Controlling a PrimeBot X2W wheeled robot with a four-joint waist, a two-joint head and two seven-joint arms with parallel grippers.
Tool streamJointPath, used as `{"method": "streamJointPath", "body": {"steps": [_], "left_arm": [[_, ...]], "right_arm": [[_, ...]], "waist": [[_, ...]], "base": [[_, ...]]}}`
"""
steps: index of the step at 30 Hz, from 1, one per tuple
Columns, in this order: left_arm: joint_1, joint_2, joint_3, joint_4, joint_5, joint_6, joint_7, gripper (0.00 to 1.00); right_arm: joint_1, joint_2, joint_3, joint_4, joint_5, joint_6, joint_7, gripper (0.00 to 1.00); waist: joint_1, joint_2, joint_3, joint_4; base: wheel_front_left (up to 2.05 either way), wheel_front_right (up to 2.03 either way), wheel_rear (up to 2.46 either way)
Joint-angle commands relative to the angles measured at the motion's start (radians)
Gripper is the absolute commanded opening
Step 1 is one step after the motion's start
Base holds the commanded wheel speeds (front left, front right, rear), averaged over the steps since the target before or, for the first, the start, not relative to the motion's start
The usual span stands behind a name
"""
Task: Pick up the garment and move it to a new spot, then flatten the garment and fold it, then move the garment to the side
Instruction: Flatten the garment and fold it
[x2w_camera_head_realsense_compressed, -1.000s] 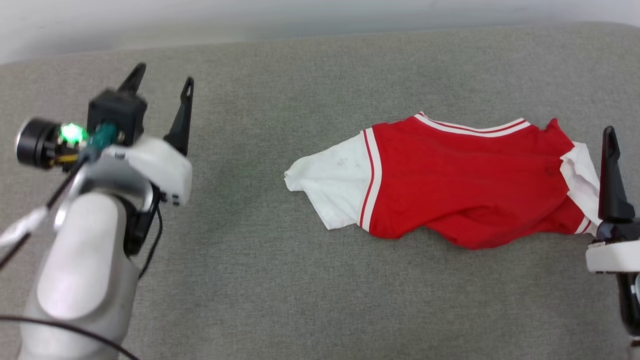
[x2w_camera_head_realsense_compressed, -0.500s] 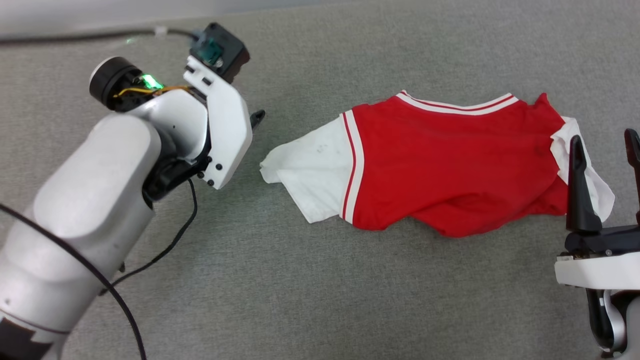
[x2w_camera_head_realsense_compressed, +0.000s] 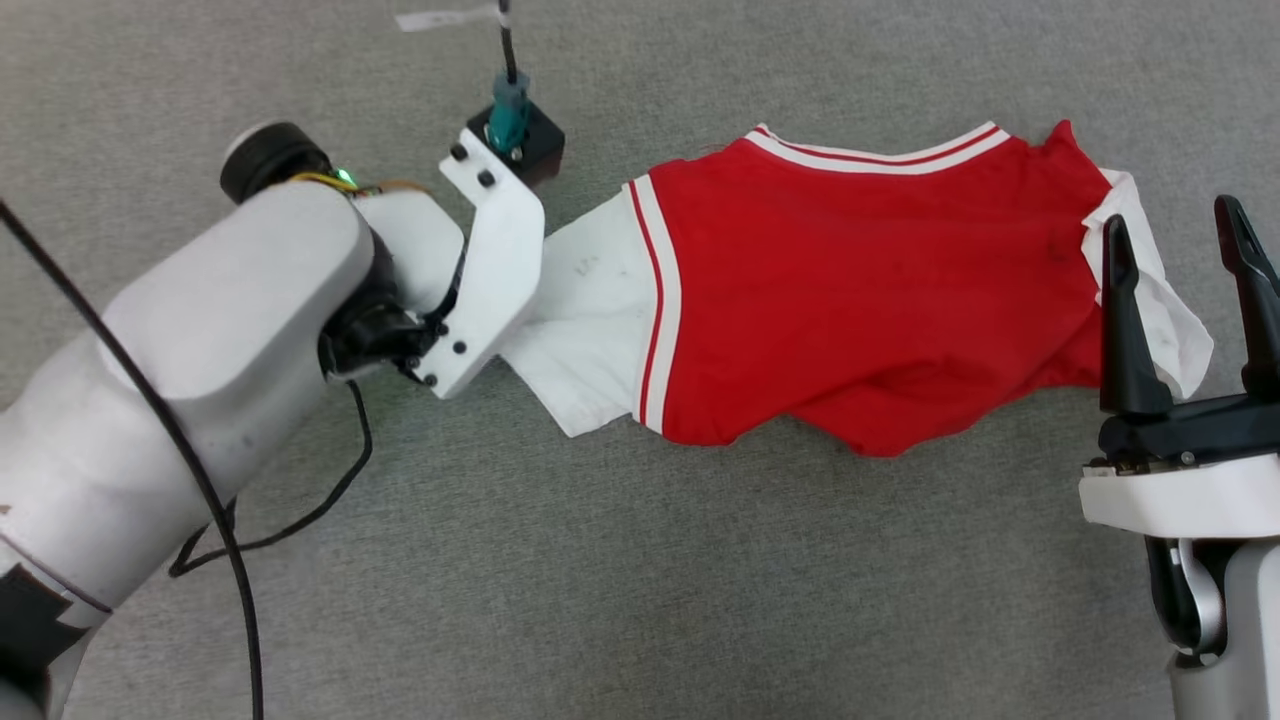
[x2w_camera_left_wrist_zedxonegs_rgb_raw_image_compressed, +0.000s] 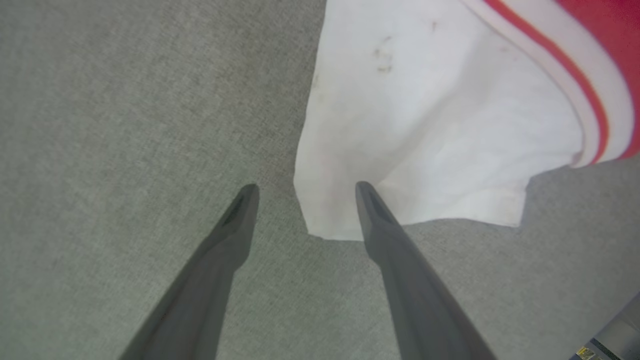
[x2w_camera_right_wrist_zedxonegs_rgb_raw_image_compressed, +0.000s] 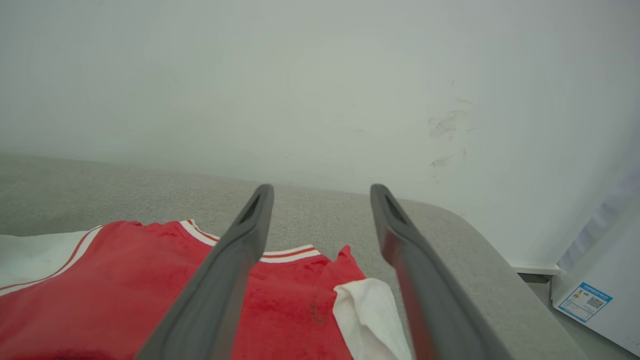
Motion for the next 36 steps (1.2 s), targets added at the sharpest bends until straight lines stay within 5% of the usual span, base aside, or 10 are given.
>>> {"method": "streamJointPath", "body": {"steps": [1,4,5,6,7,26,27,28,36], "left_arm": [[-0.008,0.005,-0.020,0.005,-0.005,0.000,-0.003,1.00],[-0.005,0.016,-0.100,0.026,-0.011,0.000,-0.003,1.00],[0.000,0.019,-0.120,0.029,-0.010,0.000,-0.004,0.75],[0.004,0.025,-0.131,0.030,-0.008,0.000,-0.010,0.12],[0.009,0.032,-0.139,0.029,-0.006,0.000,-0.016,0.00],[0.065,0.214,-0.142,0.163,-0.049,0.000,-0.162,0.00],[0.072,0.210,-0.133,0.178,-0.057,0.004,-0.182,0.41],[0.076,0.201,-0.125,0.186,-0.058,0.006,-0.212,1.00],[0.015,0.177,-0.099,0.196,-0.068,0.002,-0.261,1.00]], "right_arm": [[-0.014,0.005,0.003,0.002,-0.005,-0.001,-0.003,1.00],[-0.025,0.008,0.011,0.013,-0.004,-0.001,-0.002,1.00],[-0.030,0.008,0.013,0.016,-0.004,-0.001,-0.002,1.00],[-0.034,0.007,0.014,0.019,-0.005,-0.001,-0.002,1.00],[-0.037,0.007,0.016,0.025,-0.006,-0.001,-0.002,1.00],[0.008,-0.017,-0.015,0.046,-0.009,-0.001,-0.003,1.00],[0.008,-0.018,-0.014,0.048,-0.009,-0.001,-0.003,1.00],[0.008,-0.019,-0.014,0.050,-0.010,-0.001,-0.003,1.00],[0.018,-0.020,-0.022,0.055,-0.015,-0.001,-0.003,1.00]], "waist": [[-0.0001,0.0000,0.009,-0.008],[-0.0001,0.0000,0.016,-0.012],[-0.0001,0.0000,0.016,-0.013],[-0.0001,0.0000,0.015,-0.013],[-0.0001,0.0000,0.010,-0.013],[-0.0001,0.0000,-0.082,0.056],[-0.0001,0.0000,-0.082,0.057],[-0.0001,0.0000,-0.082,0.058],[-0.0001,0.0000,-0.112,0.074]], "base": [[0.00,0.00,0.00],[0.00,0.00,0.00],[0.00,0.00,0.00],[0.00,0.00,0.00],[0.00,0.00,0.00],[0.00,0.00,0.00],[0.00,0.00,0.00],[0.00,0.00,0.00],[0.00,0.00,0.00]]}}
